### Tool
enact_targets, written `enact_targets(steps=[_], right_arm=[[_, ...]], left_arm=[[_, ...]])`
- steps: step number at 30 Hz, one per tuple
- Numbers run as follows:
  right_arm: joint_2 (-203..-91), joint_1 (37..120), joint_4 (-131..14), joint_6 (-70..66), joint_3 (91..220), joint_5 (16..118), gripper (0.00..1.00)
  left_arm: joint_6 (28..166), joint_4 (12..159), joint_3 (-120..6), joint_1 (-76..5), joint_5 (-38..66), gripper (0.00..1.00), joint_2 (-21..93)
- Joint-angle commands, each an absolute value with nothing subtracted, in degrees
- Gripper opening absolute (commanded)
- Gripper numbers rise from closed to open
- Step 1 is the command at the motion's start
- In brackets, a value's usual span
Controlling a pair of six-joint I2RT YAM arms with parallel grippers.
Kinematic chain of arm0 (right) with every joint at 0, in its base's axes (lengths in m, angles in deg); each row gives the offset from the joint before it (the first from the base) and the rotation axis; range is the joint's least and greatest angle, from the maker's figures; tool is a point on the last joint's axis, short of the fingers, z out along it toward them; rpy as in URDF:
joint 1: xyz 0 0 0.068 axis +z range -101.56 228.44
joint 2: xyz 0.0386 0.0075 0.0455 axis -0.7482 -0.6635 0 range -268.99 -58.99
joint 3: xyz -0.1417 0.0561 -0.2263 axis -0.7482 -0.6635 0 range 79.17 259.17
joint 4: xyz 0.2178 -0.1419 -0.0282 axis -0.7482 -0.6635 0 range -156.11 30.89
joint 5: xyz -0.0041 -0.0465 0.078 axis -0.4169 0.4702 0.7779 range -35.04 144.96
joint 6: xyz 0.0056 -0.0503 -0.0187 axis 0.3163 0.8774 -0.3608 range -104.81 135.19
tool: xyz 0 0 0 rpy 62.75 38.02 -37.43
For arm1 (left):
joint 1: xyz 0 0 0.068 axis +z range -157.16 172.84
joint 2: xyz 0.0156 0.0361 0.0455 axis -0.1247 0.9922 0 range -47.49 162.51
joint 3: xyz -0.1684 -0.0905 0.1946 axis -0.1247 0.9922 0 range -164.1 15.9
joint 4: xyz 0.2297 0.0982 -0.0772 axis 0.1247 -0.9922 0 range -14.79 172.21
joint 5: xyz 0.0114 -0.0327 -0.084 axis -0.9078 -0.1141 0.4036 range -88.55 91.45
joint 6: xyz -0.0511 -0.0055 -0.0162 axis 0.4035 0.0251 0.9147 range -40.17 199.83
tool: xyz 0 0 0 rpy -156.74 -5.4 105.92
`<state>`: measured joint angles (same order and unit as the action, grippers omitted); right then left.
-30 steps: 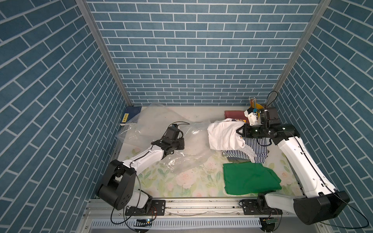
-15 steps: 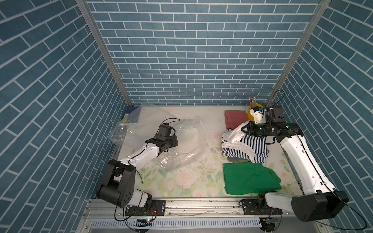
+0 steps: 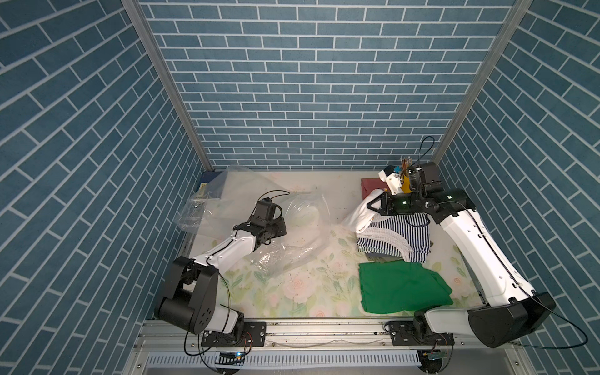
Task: Take the tank top out of the vacuum bag
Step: Place the tank top at the center of the board.
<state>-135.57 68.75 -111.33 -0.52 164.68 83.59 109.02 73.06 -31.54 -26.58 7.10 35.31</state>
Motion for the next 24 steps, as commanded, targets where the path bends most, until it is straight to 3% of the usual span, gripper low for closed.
enact_targets(steps=[1,11,18,21,24], right_arm=[[-134.4,67.6,-114.8,3.1,164.9,79.9,0.0],[-131.0,54.9,-120.1,2.5,153.9,57.4,0.0],[-132.0,50.5,-117.9,1.8,150.2,51.3,0.0],[-132.3,49.7,-115.2,1.5,148.5,49.9,0.26],[-129.2,48.7,-110.8,-0.3,145.8,48.6,0.83]], left_arm=[[109.1,72.6,-31.3,-26.5,7.0,0.0,34.6],[109.0,72.9,-31.3,-26.5,7.9,0.0,34.7],[109.0,72.9,-31.3,-26.5,8.2,0.0,34.6],[108.9,72.8,-31.3,-26.5,8.2,0.0,34.6],[108.8,72.7,-31.4,-26.5,8.1,0.0,34.5]])
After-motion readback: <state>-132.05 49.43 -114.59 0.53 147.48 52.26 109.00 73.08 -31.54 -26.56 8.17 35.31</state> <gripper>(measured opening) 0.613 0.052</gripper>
